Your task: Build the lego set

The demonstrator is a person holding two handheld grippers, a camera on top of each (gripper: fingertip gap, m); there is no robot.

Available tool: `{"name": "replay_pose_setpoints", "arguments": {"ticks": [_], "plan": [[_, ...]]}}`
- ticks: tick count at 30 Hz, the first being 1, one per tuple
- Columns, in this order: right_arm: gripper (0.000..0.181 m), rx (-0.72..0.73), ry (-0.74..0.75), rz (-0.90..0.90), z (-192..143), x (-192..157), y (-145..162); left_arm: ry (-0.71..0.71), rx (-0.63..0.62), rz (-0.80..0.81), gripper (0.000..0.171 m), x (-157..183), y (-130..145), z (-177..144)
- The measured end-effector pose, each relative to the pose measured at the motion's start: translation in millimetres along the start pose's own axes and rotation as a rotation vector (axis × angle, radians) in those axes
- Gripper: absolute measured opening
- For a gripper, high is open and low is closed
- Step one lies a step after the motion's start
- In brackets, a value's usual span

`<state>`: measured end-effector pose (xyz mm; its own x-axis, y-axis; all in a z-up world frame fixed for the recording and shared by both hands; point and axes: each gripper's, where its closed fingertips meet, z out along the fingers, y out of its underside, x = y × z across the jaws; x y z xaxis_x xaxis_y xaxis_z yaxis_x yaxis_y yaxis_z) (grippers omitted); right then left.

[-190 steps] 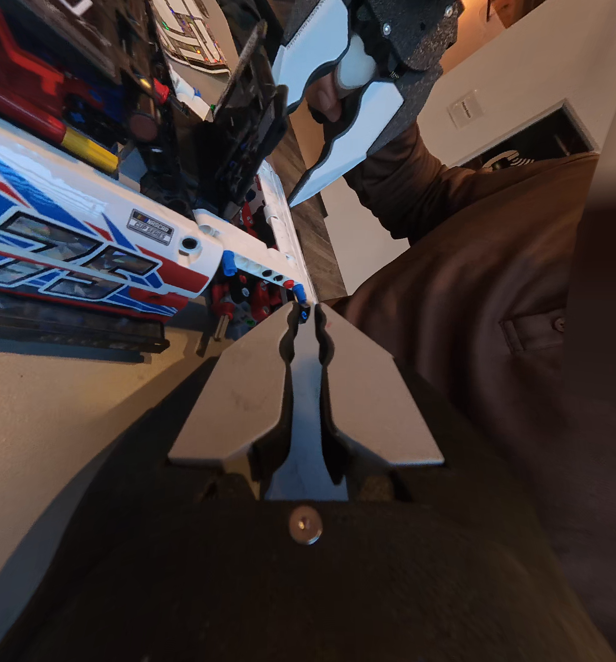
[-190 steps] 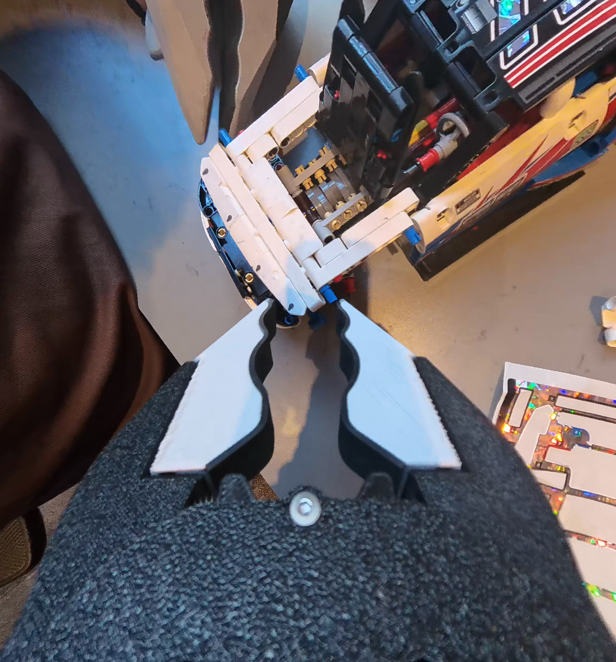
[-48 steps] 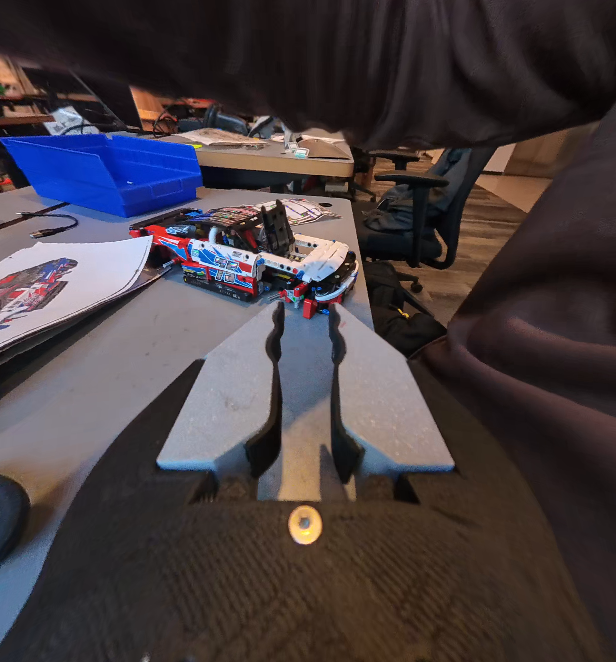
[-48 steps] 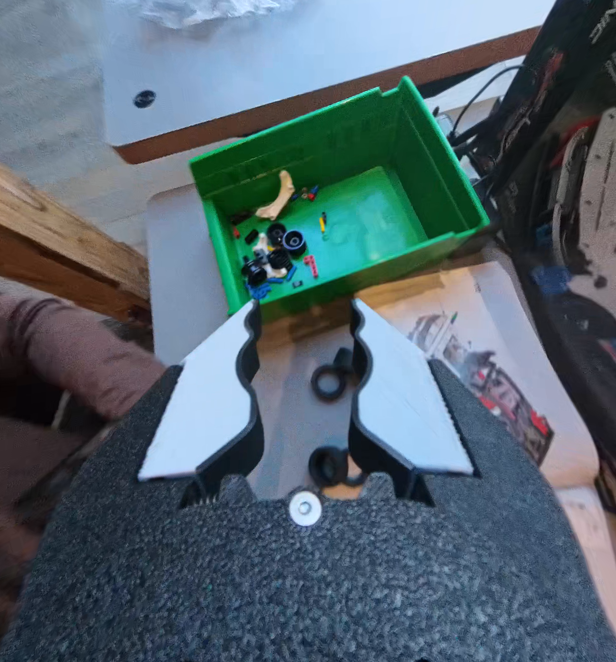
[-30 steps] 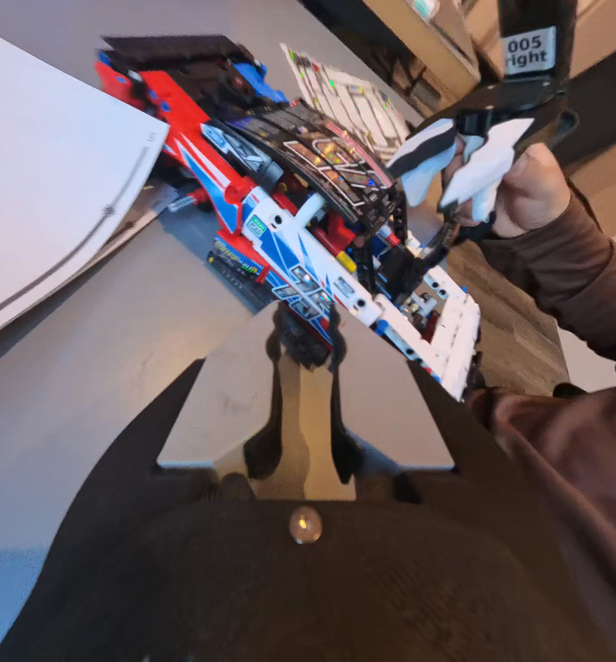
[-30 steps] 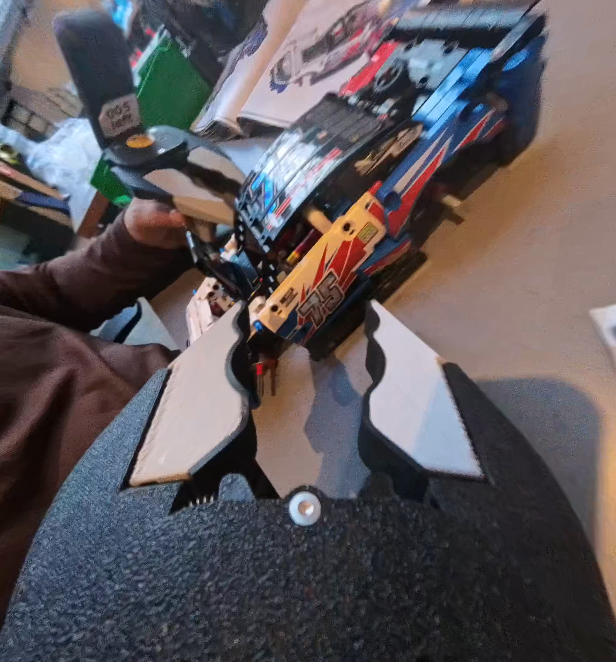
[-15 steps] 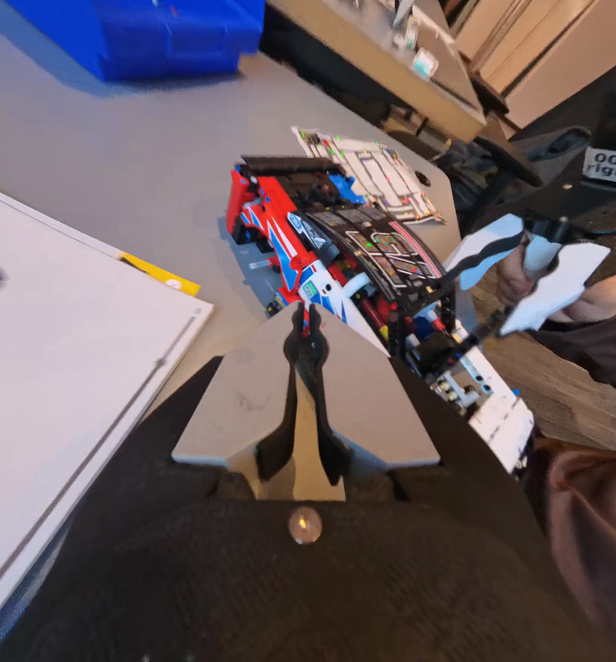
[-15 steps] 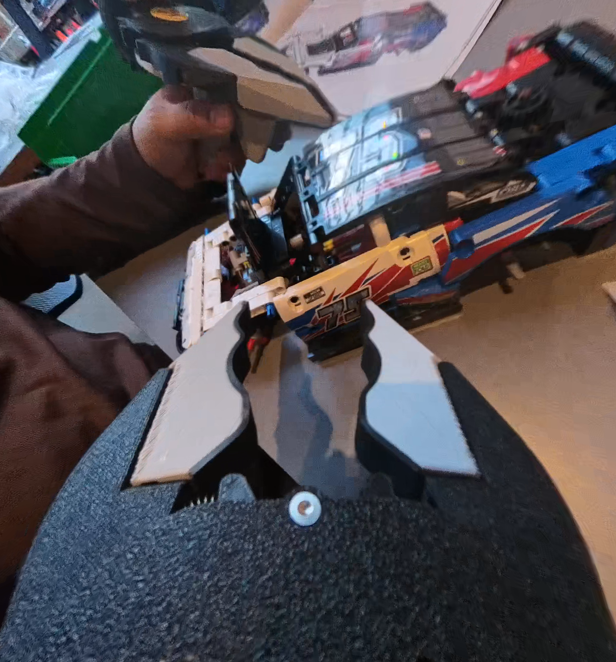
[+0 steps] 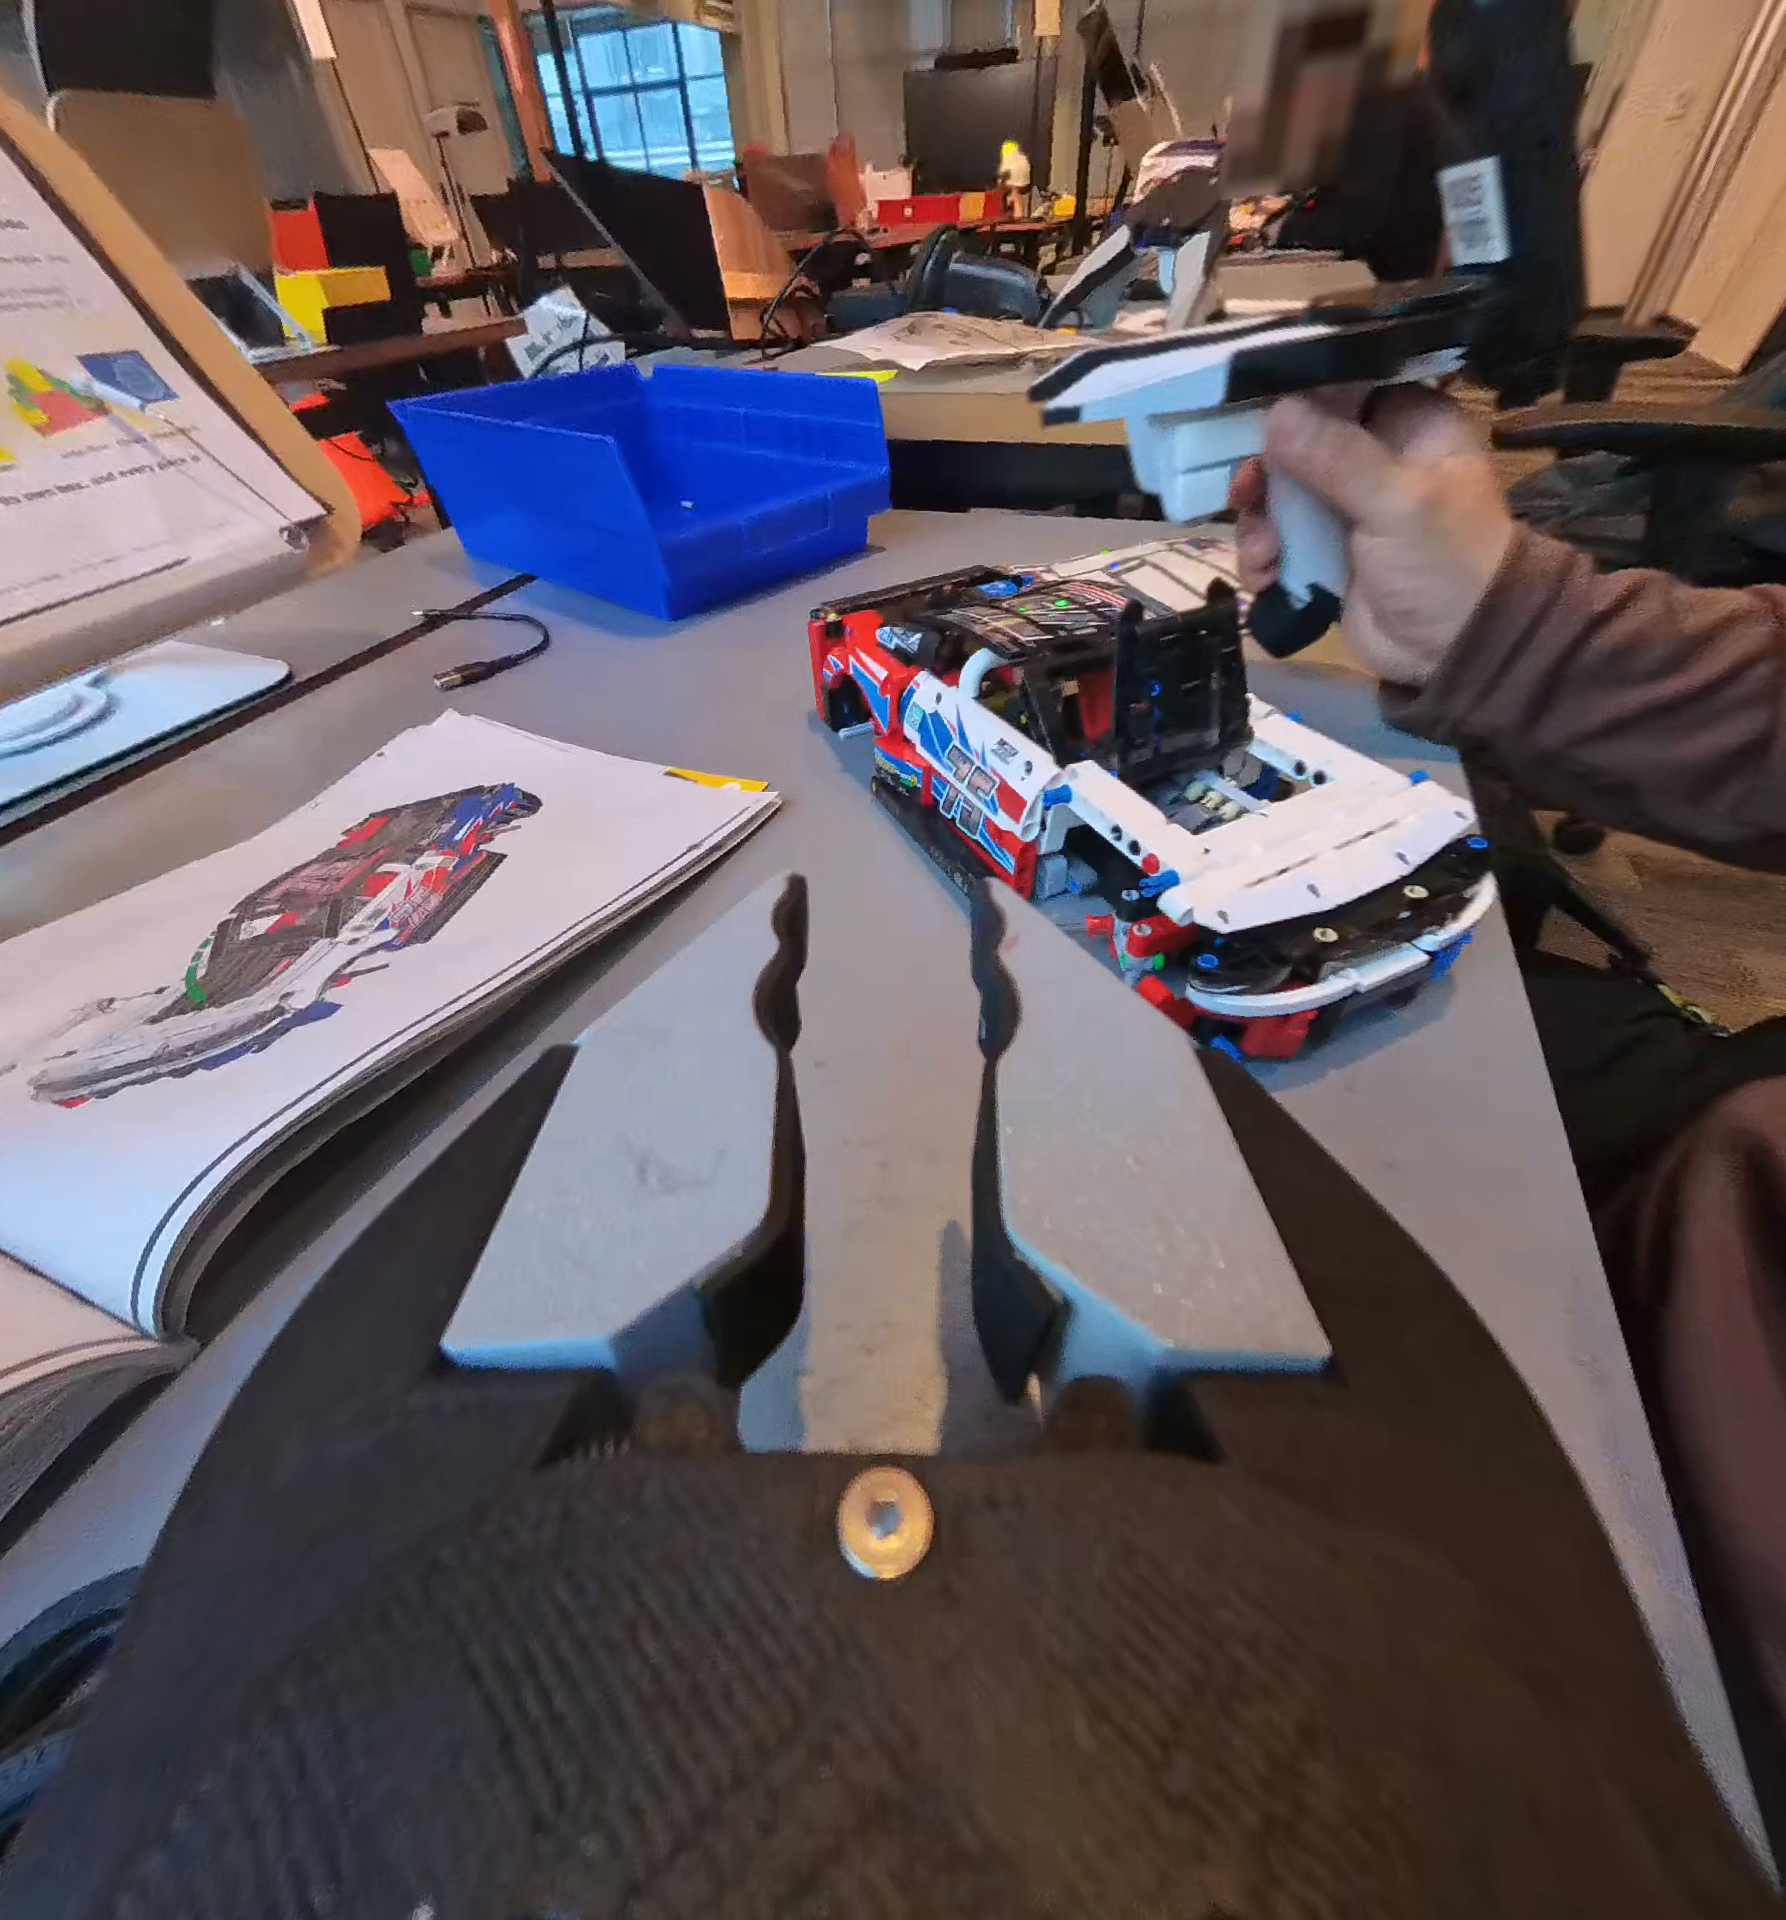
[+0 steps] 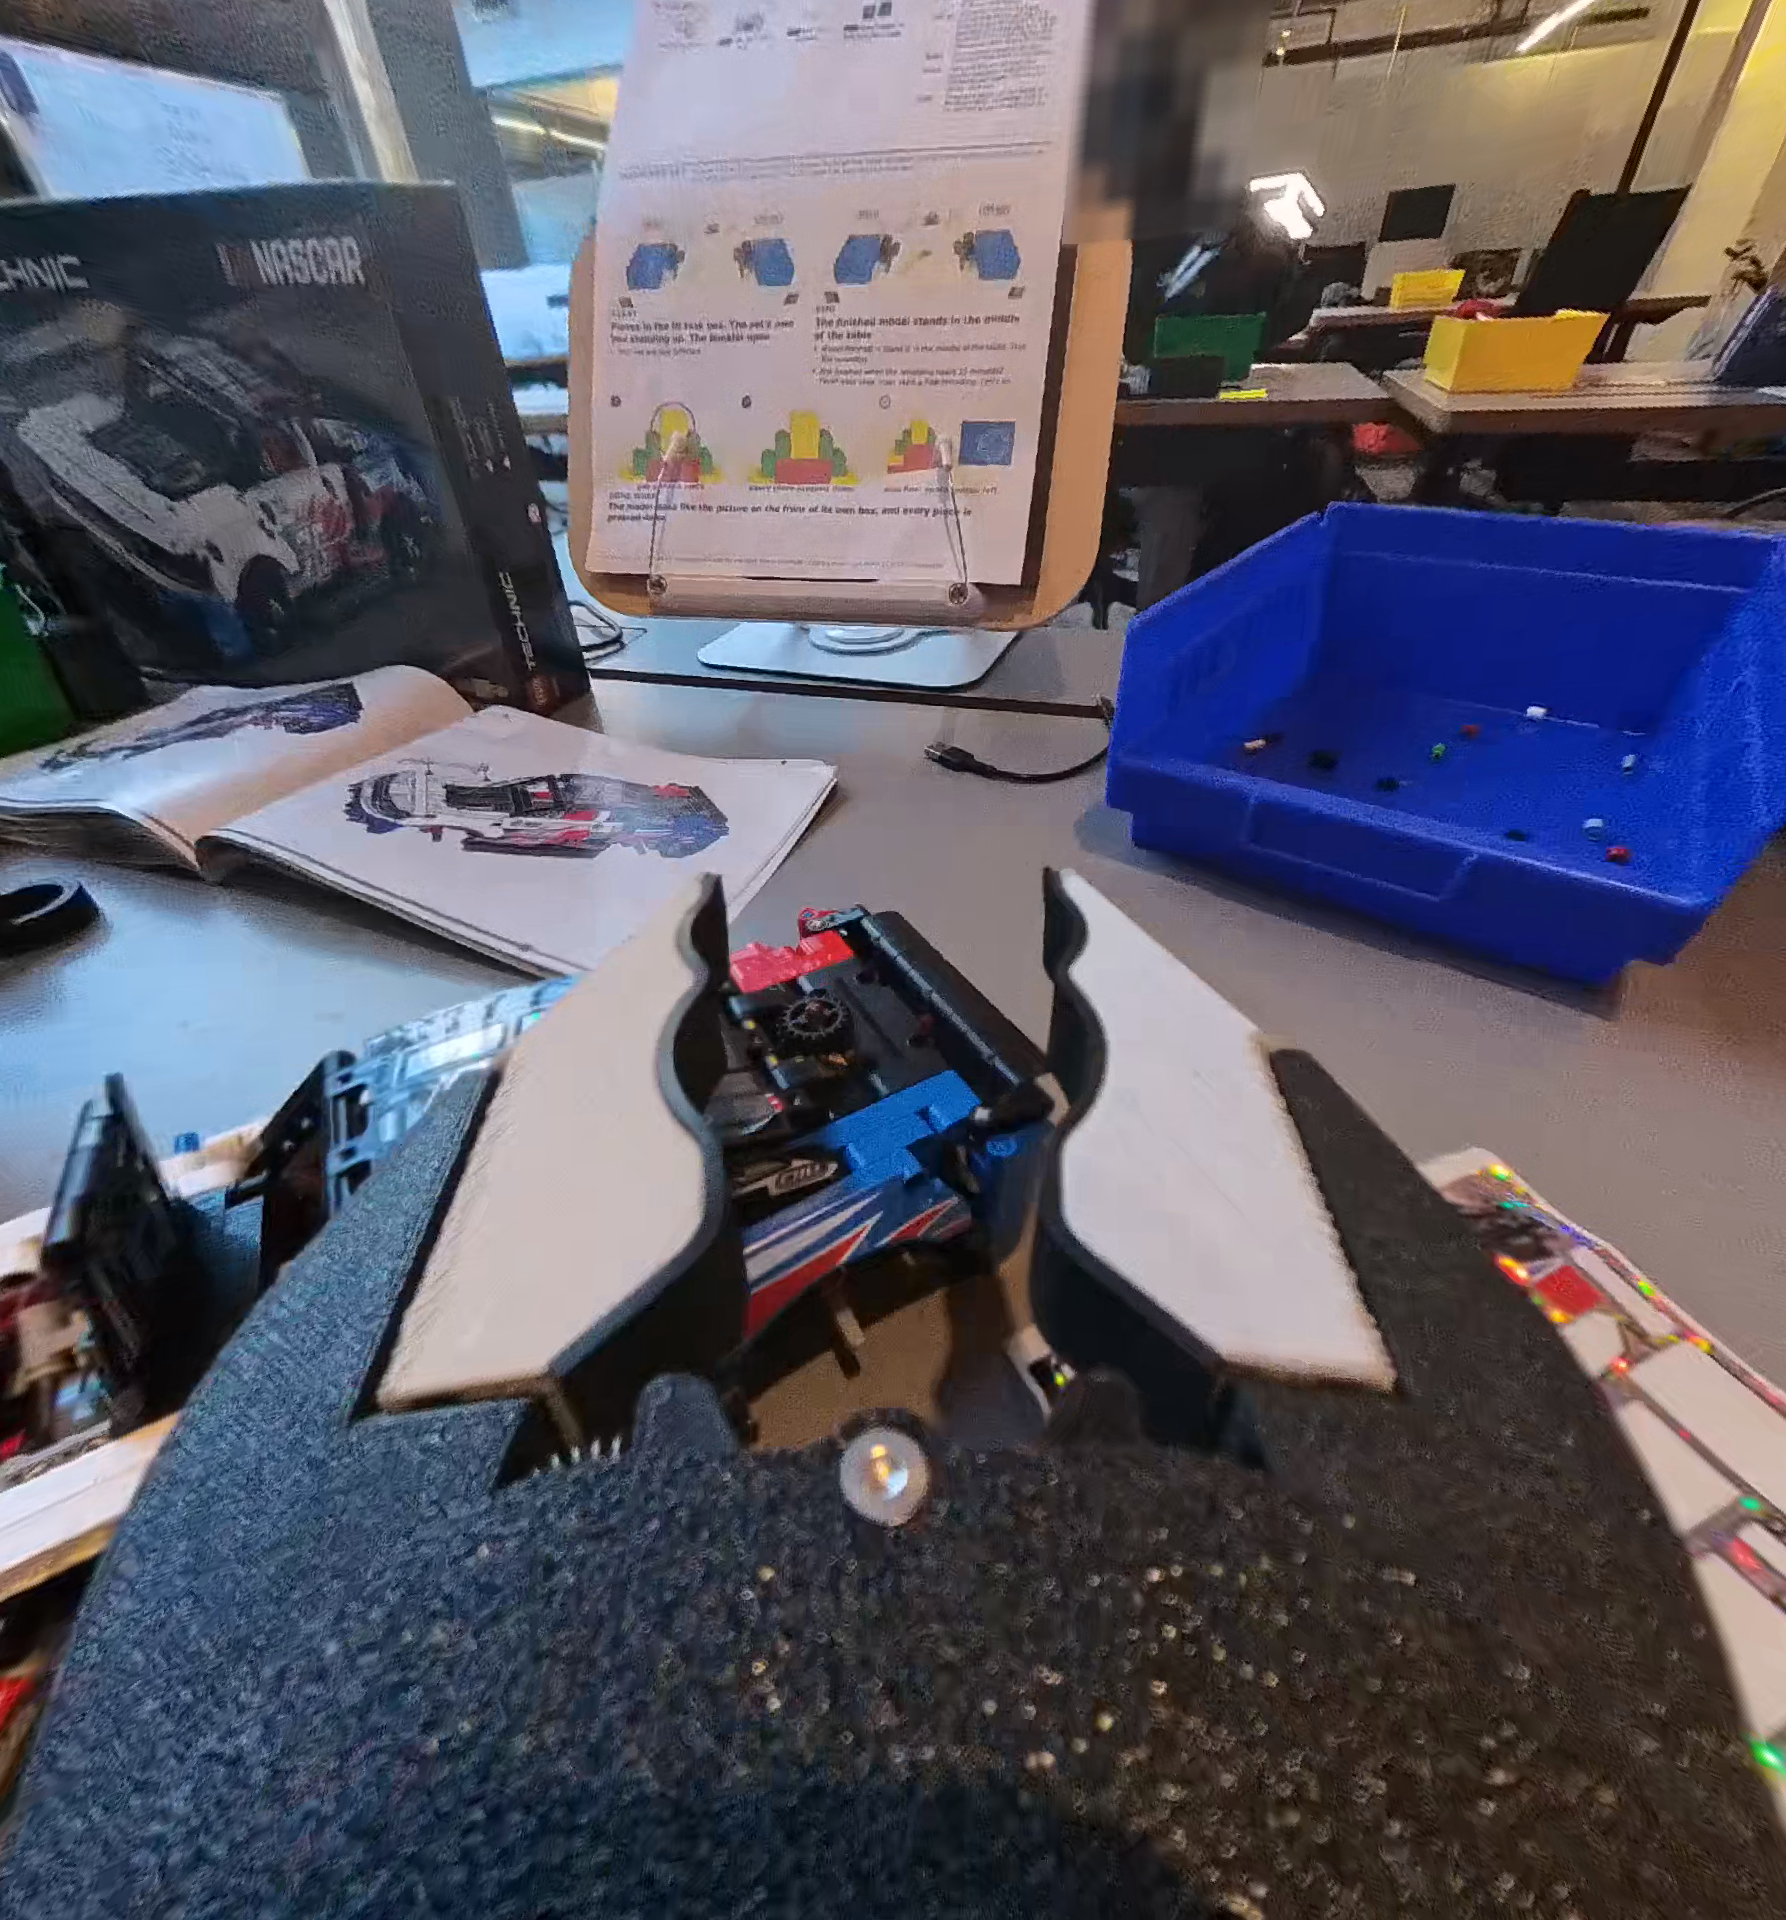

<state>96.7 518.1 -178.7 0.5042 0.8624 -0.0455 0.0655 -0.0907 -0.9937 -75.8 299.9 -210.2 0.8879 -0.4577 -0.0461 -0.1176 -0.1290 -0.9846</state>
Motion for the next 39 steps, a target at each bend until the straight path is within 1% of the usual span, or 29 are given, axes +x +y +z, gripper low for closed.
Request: {"name": "replay_pose_setpoints", "arguments": {"ticks": [2, 4, 5, 7, 10, 12, 14, 16, 18, 23, 28, 31, 33, 35, 37, 39], "plan": [[0.06, 0.002, -0.014, 0.015, 10, -2, 8, 0.03, -0.018, 0.0, 0.028, 3, 2, 3], [0.057, -0.021, -0.009, -0.012, 16, -4, 16, 0.061, -0.036, -0.018, 0.028, 5, 4, 7], [0.057, -0.04, -0.002, -0.032, 17, -5, 18, 0.074, -0.035, -0.028, 0.027, 5, 4, 9], [0.055, -0.031, 0.009, -0.069, 18, -7, 17, 0.102, -0.032, -0.04, 0.025, 8, 3, 13], [0.055, -0.071, 0.01, -0.082, 22, -9, 24, 0.136, -0.048, -0.011, 0.023, 17, 4, 14], [0.055, -0.088, 0.012, -0.078, 24, -7, 27, 0.128, -0.036, 0.0, 0.03, 19, 3, 14], [0.056, -0.094, 0.008, -0.062, 26, -6, 28, 0.186, -0.03, -0.01, 0.03, 28, 2, 13], [0.056, -0.082, 0.003, -0.054, 26, -6, 26, 0.246, -0.042, -0.026, 0.033, 35, 3, 12], [0.06, -0.078, -0.002, -0.056, 27, -6, 26, 0.234, -0.049, -0.041, 0.049, 32, 4, 13], [0.064, -0.089, -0.018, -0.072, 32, -10, 27, 0.252, -0.042, -0.092, 0.055, 29, 2, 13], [0.066, -0.07, -0.038, -0.049, 35, -10, 23, 0.244, -0.001, -0.143, 0.059, 21, -3, 11], [0.066, -0.048, -0.07, -0.027, 36, -13, 20, 0.178, 0.065, -0.097, 0.06, 16, -10, 2], [0.065, -0.043, -0.082, -0.019, 36, -14, 19, 0.105, 0.058, -0.046, 0.059, 11, -8, -2], [0.064, -0.031, -0.096, -0.018, 34, -17, 17, 0.06, 0.039, -0.026, 0.058, 10, -5, -6], [0.061, -0.016, -0.103, -0.02, 32, -18, 14, 0.029, 0.022, -0.048, 0.056, 11, -2, -11], [0.058, -0.006, -0.106, -0.021, 30, -18, 12, 0.033, 0.0, -0.097, 0.056, 16, 2, -19]]}}
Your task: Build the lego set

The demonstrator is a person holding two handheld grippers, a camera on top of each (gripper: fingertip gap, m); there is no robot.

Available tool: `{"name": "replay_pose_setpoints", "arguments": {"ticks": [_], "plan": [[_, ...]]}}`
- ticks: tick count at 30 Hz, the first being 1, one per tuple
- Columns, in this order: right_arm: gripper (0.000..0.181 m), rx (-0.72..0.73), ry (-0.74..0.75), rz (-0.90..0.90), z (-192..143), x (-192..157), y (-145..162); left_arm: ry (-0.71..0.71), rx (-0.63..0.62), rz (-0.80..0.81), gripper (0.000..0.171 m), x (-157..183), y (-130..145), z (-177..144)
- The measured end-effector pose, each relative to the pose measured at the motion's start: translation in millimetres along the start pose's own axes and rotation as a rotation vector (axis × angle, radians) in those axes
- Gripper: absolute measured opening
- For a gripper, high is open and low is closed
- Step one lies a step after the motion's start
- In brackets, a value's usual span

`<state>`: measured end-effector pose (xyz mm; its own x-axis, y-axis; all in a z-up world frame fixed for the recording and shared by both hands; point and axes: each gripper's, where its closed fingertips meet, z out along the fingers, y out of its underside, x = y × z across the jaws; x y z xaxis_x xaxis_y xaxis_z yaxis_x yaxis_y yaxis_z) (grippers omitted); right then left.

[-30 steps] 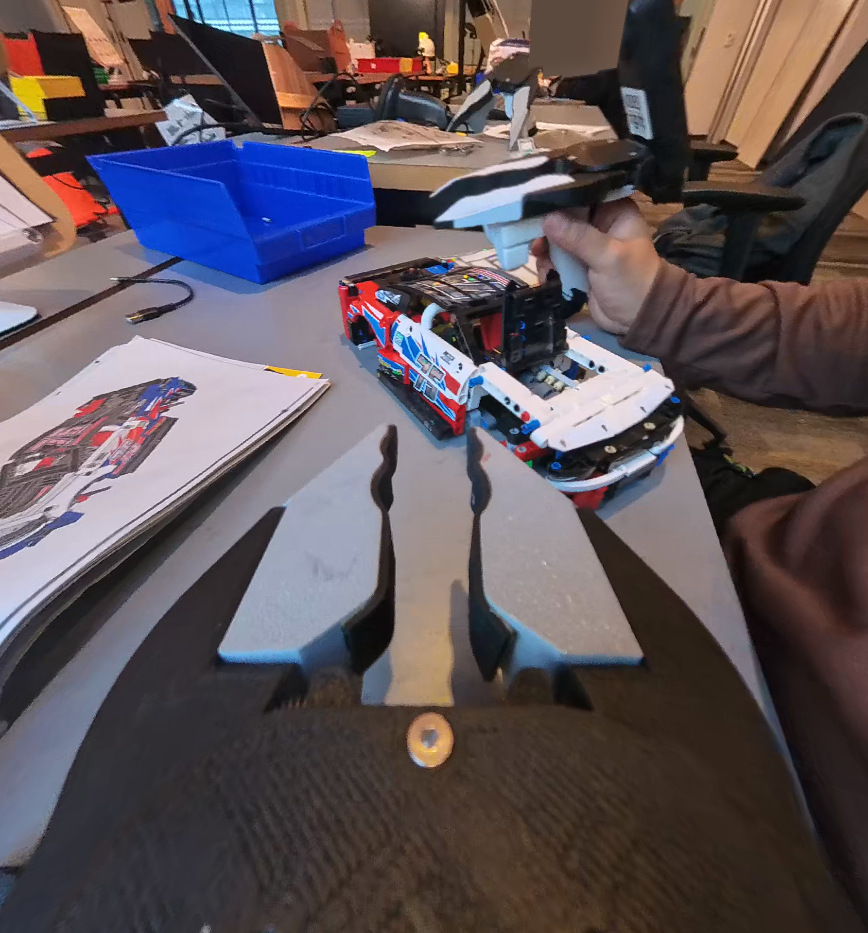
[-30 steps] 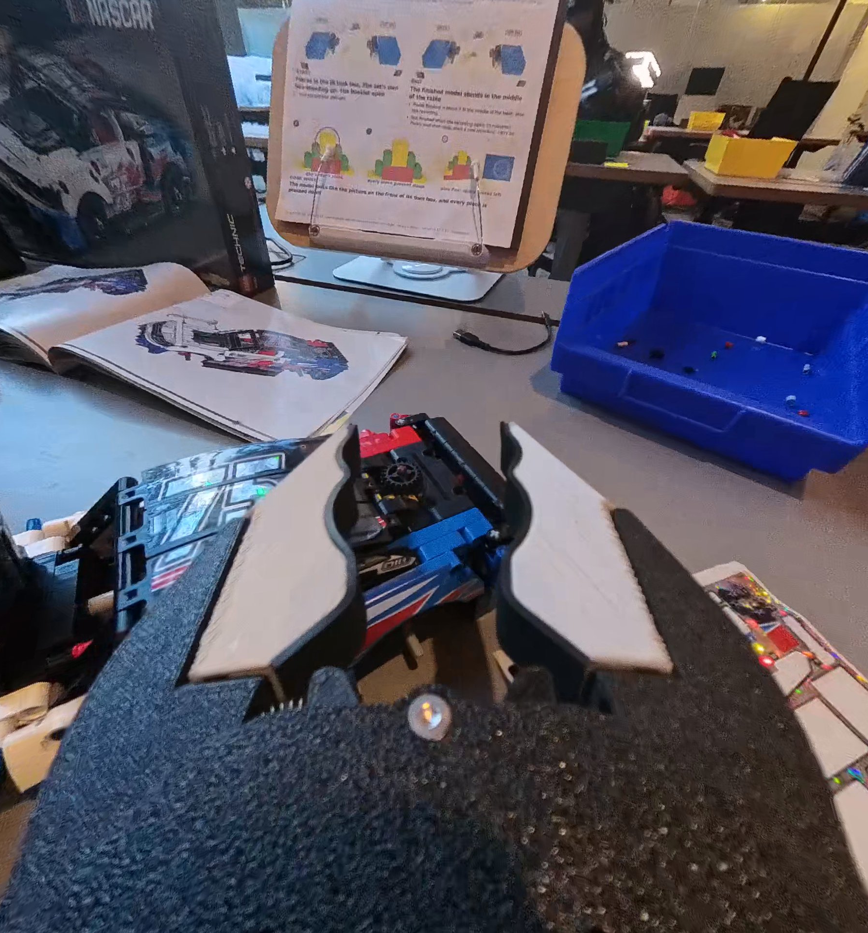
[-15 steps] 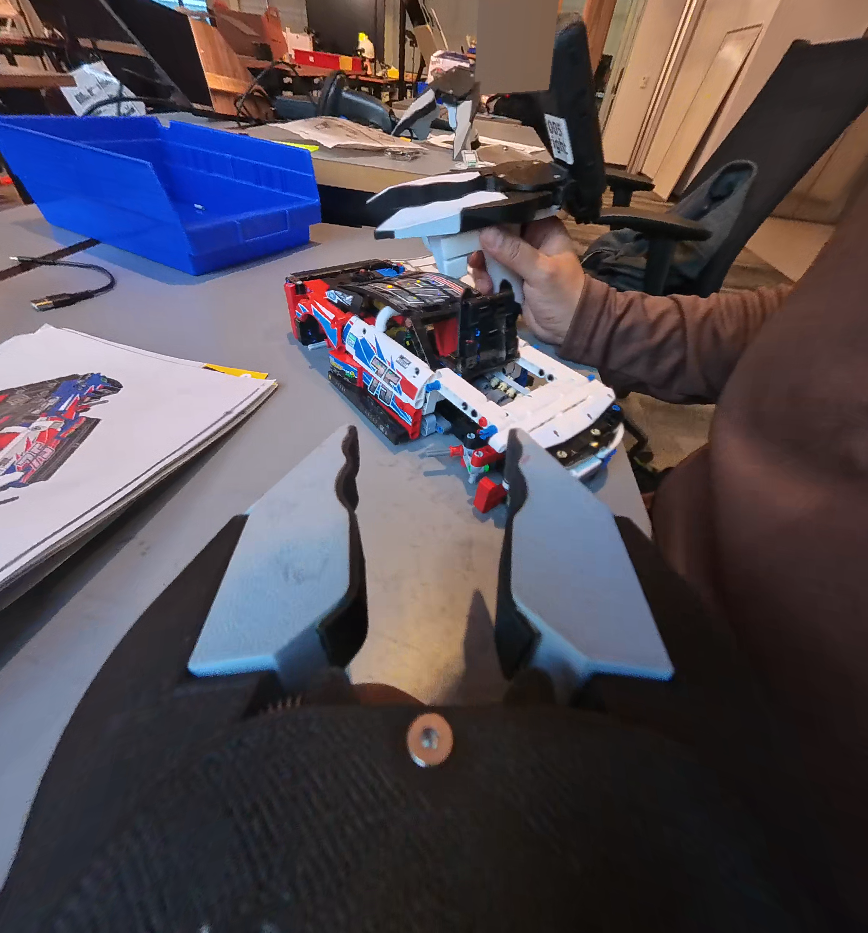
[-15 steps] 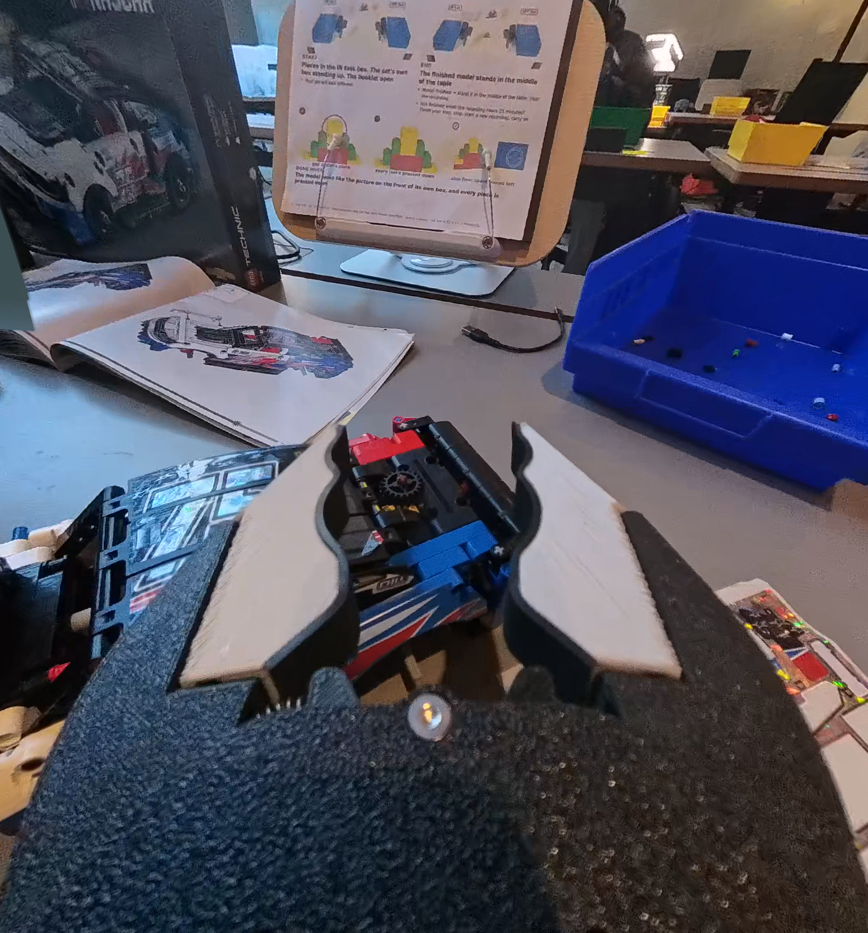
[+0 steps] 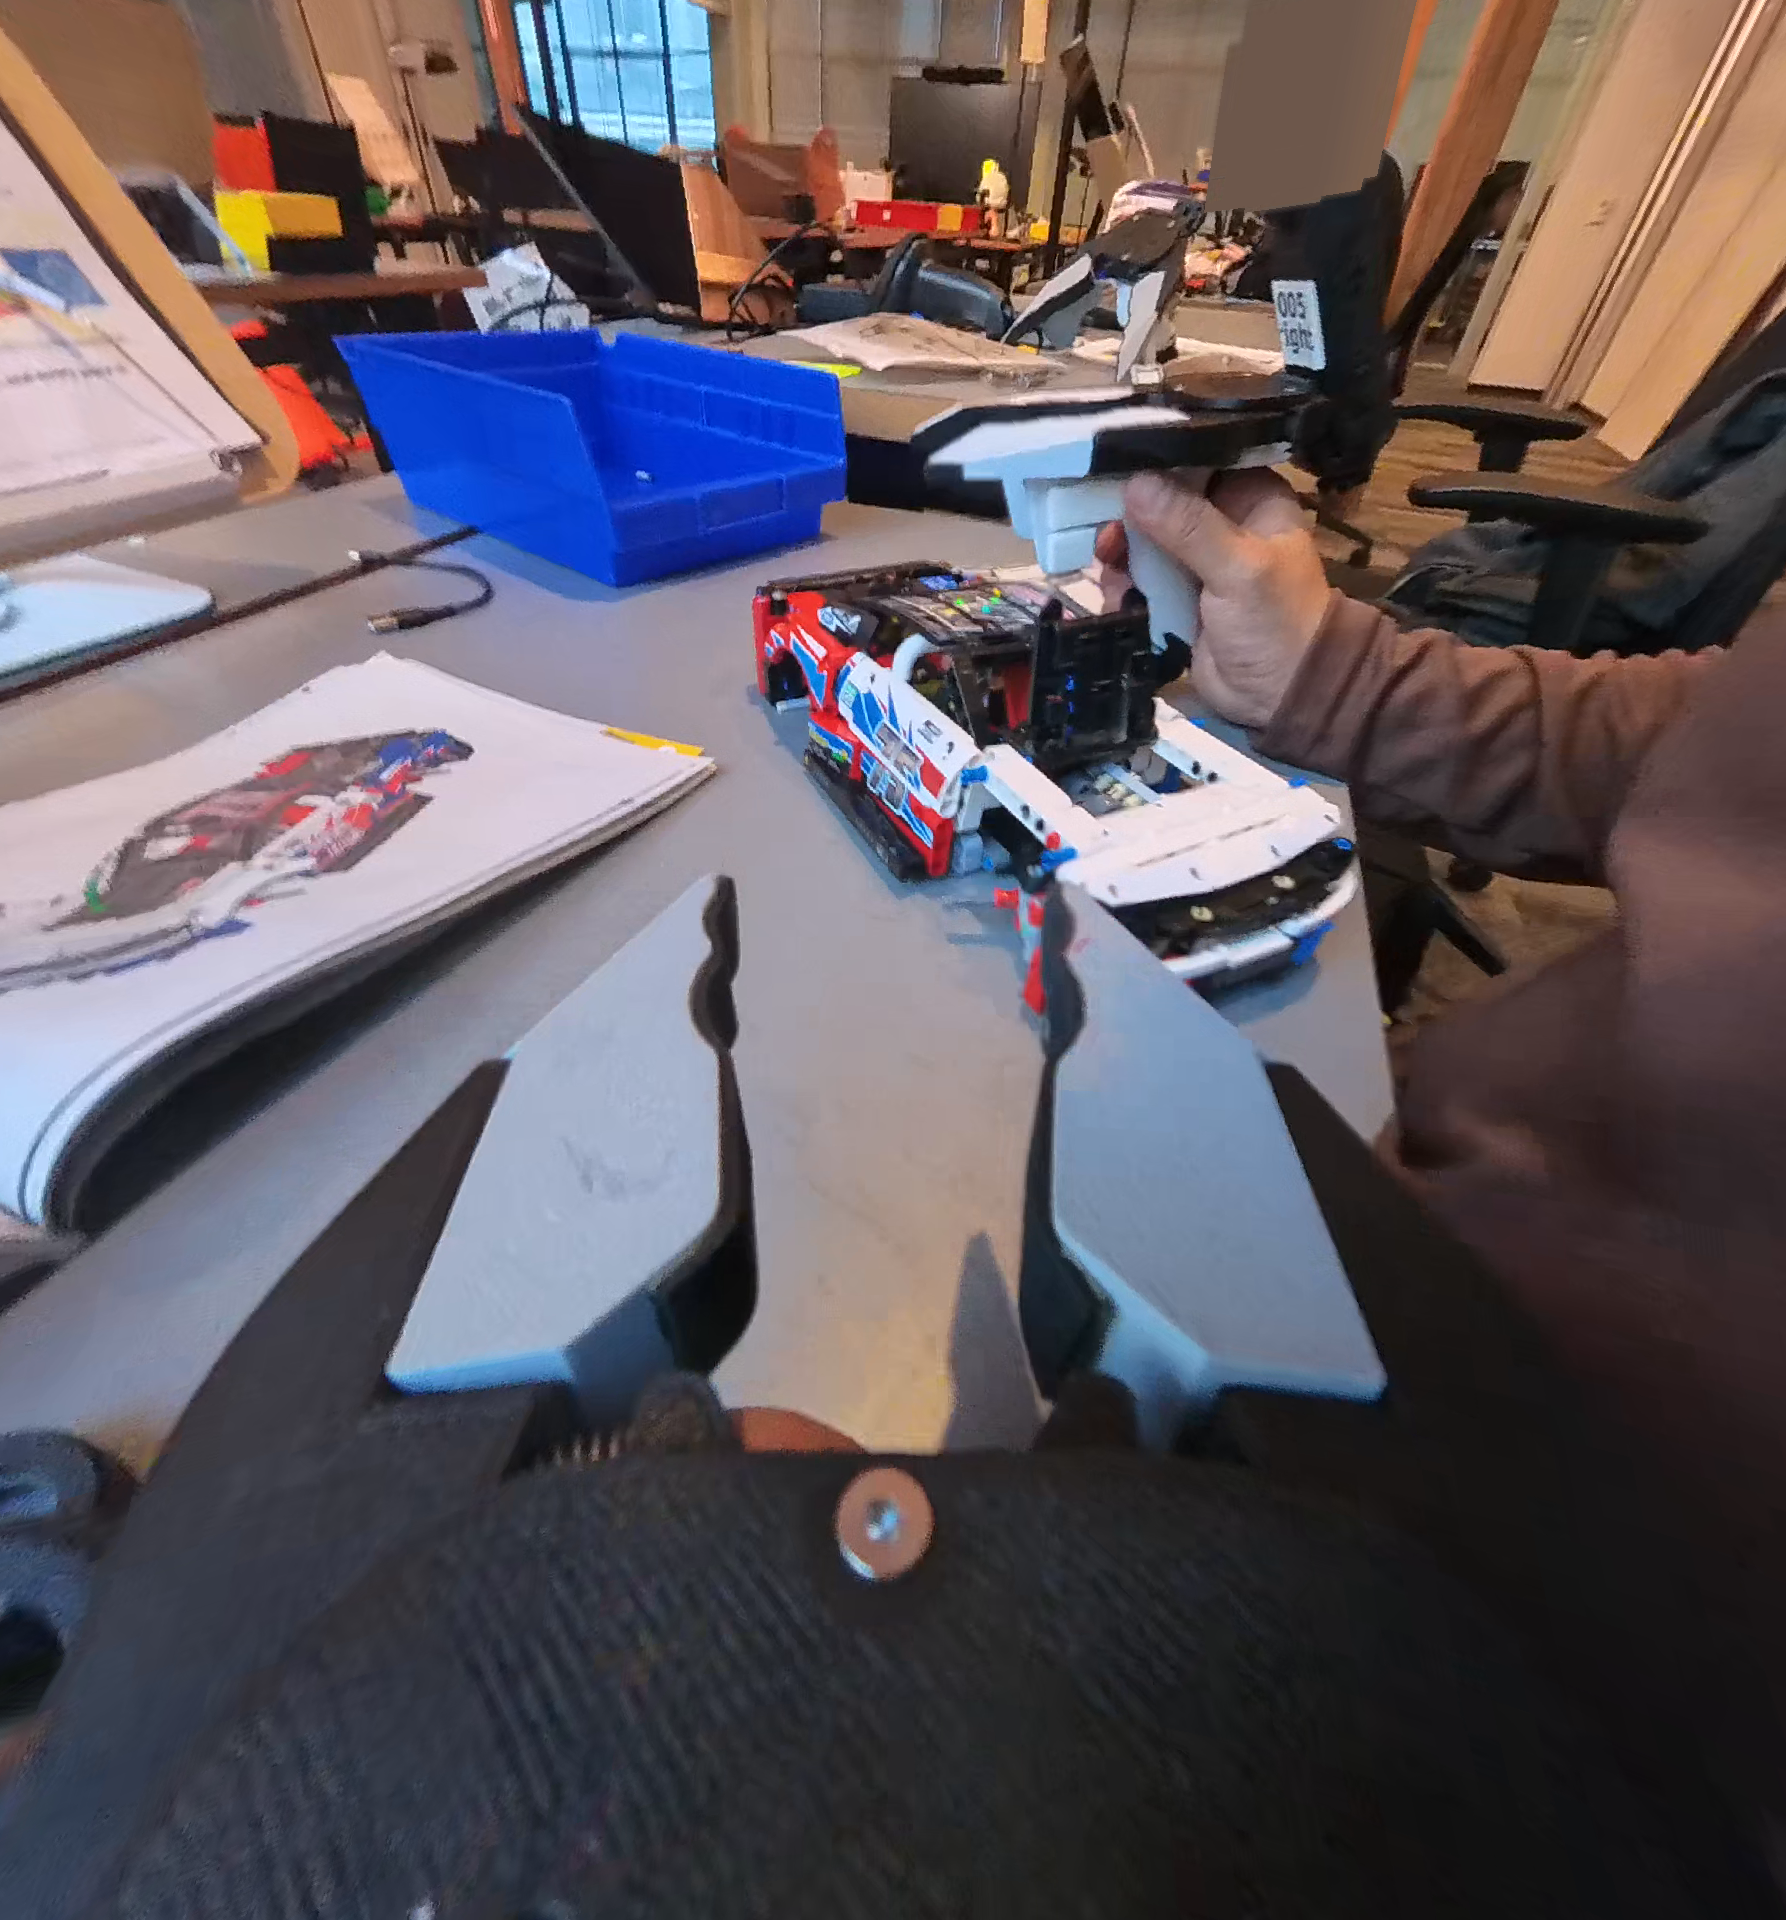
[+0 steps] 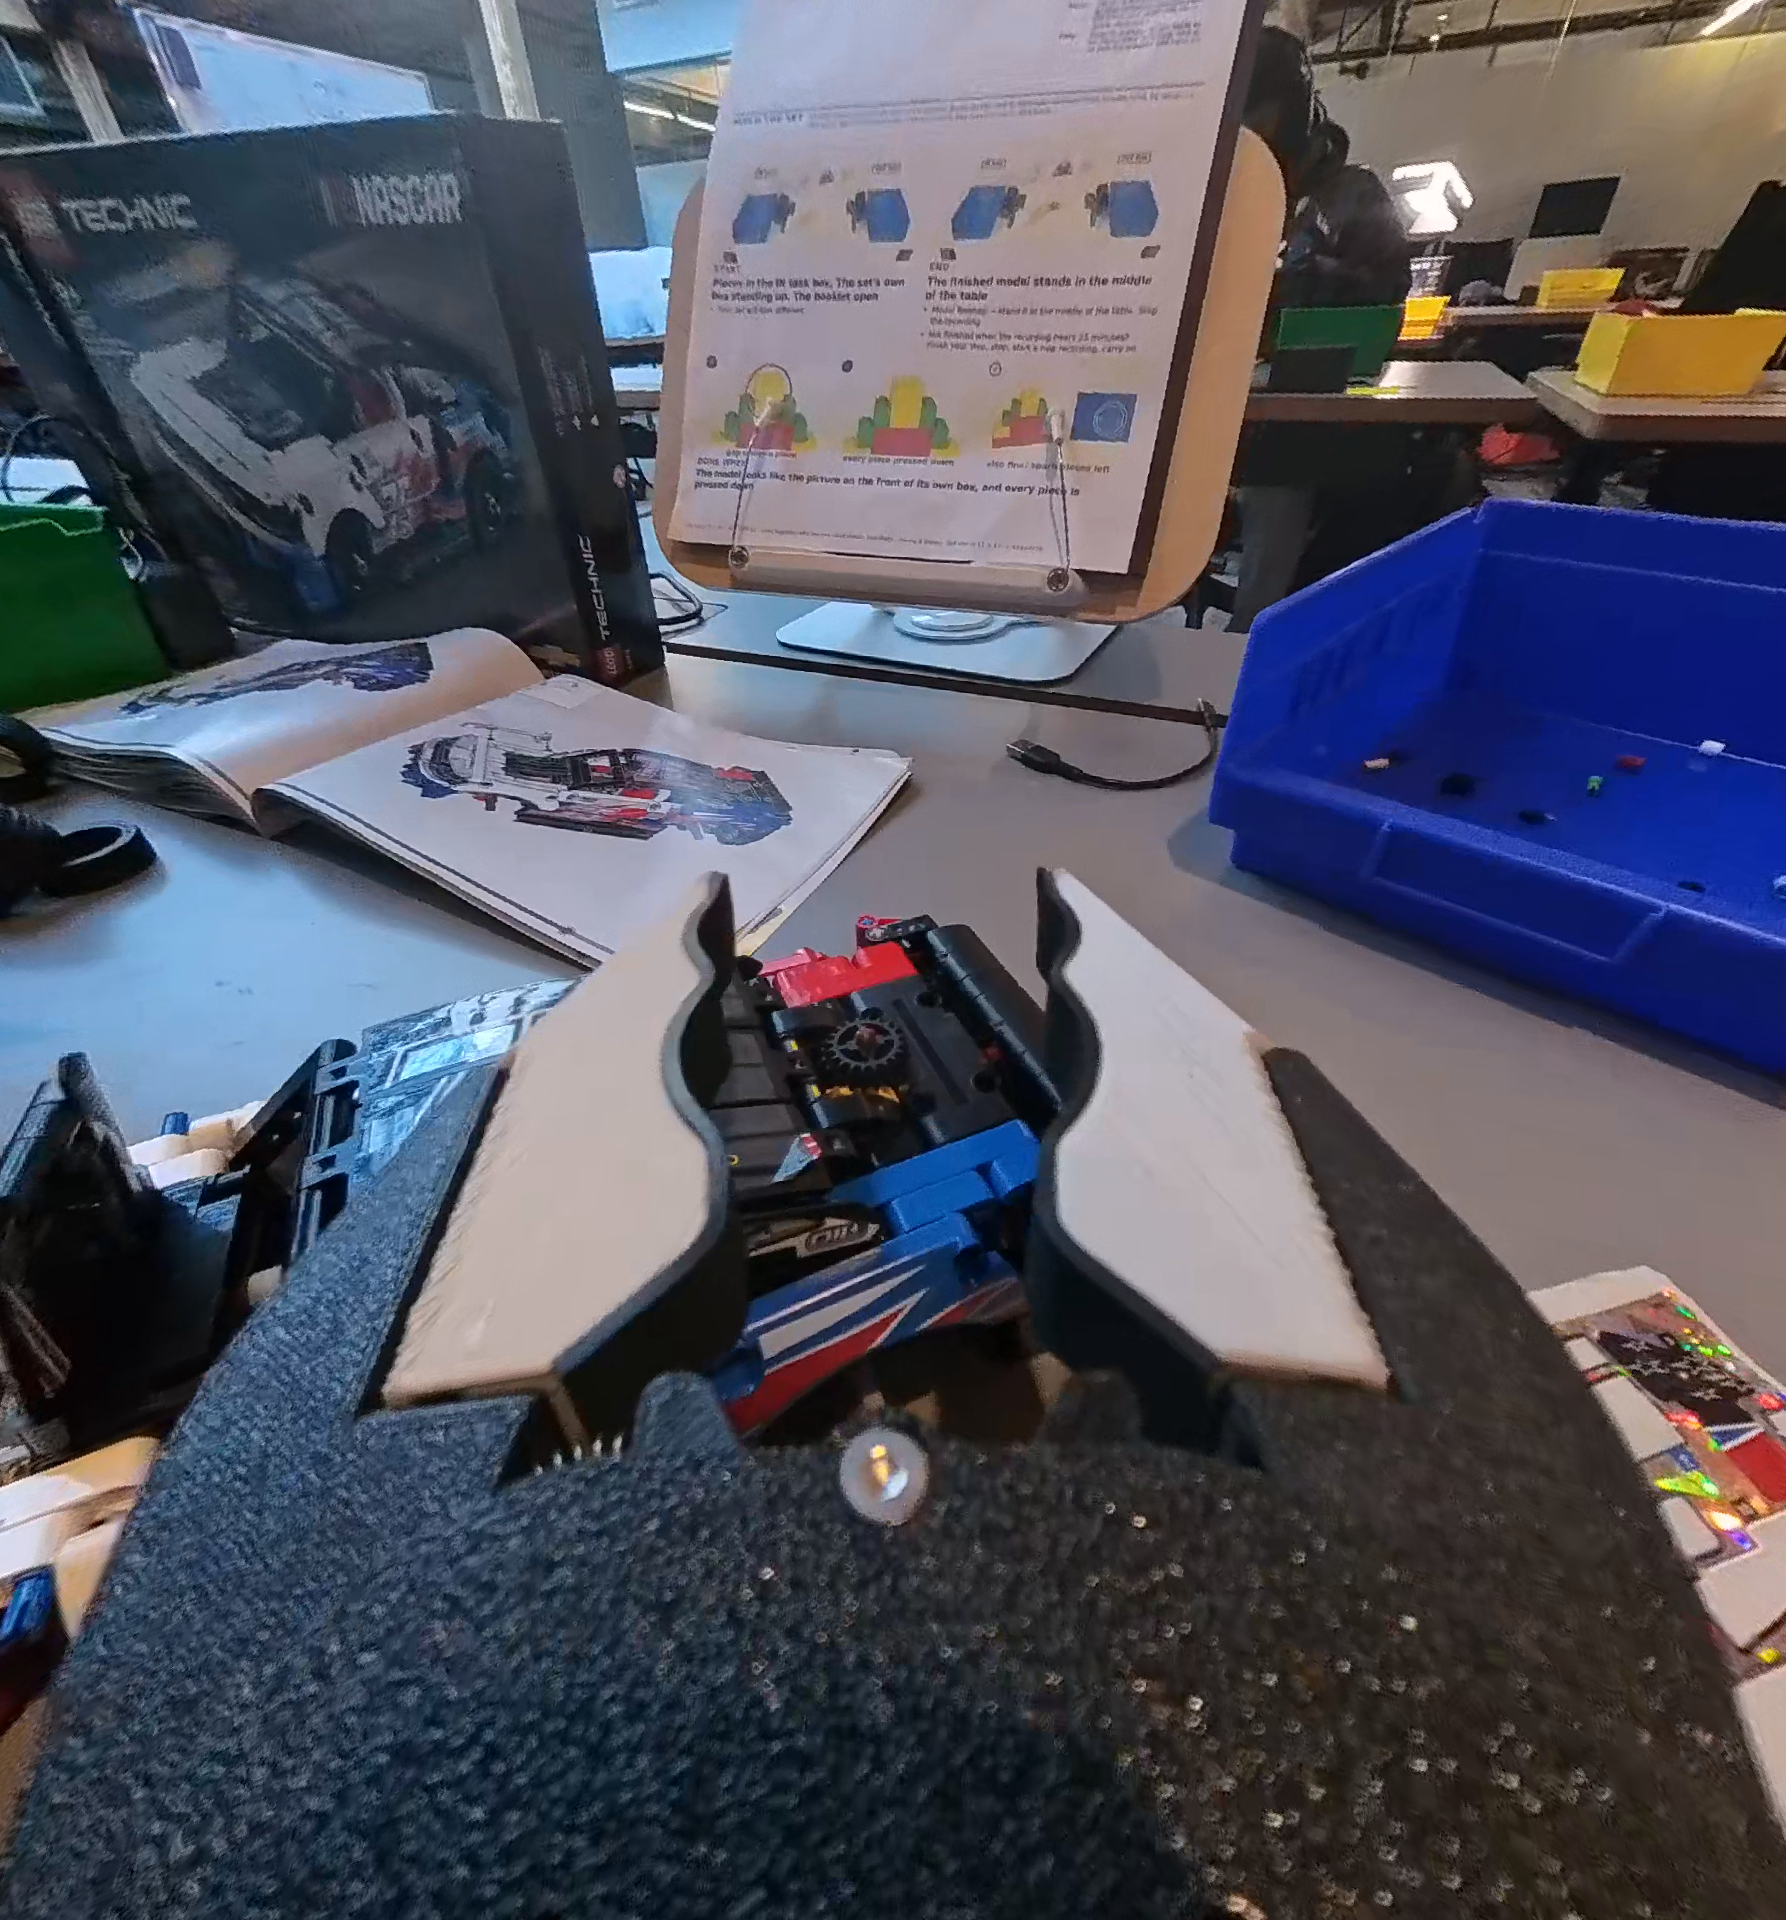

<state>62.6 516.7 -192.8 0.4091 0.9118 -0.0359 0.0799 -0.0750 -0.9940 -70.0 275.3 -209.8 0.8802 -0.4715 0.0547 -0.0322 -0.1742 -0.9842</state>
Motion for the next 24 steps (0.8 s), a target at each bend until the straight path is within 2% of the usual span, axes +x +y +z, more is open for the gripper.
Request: {"name": "replay_pose_setpoints", "arguments": {"ticks": [3, 5, 6, 8, 10, 11, 12, 13, 14, 16, 17, 18, 20, 23, 24], "plan": [[0.056, 0.005, 0.029, -0.003, -2, 6, -1, -0.111, -0.077, -0.009, 0.056, -9, 8, -27], [0.056, -0.004, 0.042, 0.008, -2, 10, 1, -0.3, -0.145, 0.034, 0.045, -39, 2, -70], [0.056, -0.013, 0.048, 0.013, -1, 11, 3, -0.444, -0.21, 0.07, 0.036, -66, -2, -104], [0.055, -0.03, 0.064, 0.011, 0, 13, 6, -0.738, -0.404, 0.107, 0.027, -128, -4, -194], [0.055, -0.047, 0.083, 0.002, 2, 14, 9, -0.891, -0.659, 0.005, 0.028, -181, 14, -286], [0.055, -0.053, 0.095, -0.008, 2, 15, 9, -0.873, -0.663, -0.081, 0.033, -203, 18, -312], [0.054, -0.057, 0.109, -0.021, 2, 16, 10, -0.819, -0.593, -0.27, 0.037, -217, 21, -325], [0.054, -0.059, 0.124, -0.034, 1, 17, 9, -0.744, -0.63, -0.501, 0.042, -225, 35, -336], [0.053, -0.061, 0.14, -0.046, 0, 18, 9, -0.641, -0.654, -0.641, 0.021, -230, 40, -340], [0.052, -0.056, 0.172, -0.067, -4, 20, 7, -0.588, -0.526, -0.71, 0.039, -251, 24, -343], [0.051, -0.051, 0.181, -0.071, -6, 21, 7, -0.604, -0.506, -0.701, 0.035, -259, 19, -349], [0.051, -0.051, 0.186, -0.066, -8, 22, 7, -0.671, -0.573, -0.665, 0.035, -266, 27, -362], [0.051, -0.054, 0.195, -0.046, -11, 25, 8, -0.835, -0.809, -0.585, 0.061, -276, 60, -399], [0.051, -0.032, 0.198, -0.03, -13, 26, 5, -0.895, -1.093, -0.596, 0.06, -270, 111, -430], [0.051, -0.031, 0.195, -0.025, -13, 26, 5, -0.879, -1.133, -0.607, 0.044, -266, 122, -431]]}}
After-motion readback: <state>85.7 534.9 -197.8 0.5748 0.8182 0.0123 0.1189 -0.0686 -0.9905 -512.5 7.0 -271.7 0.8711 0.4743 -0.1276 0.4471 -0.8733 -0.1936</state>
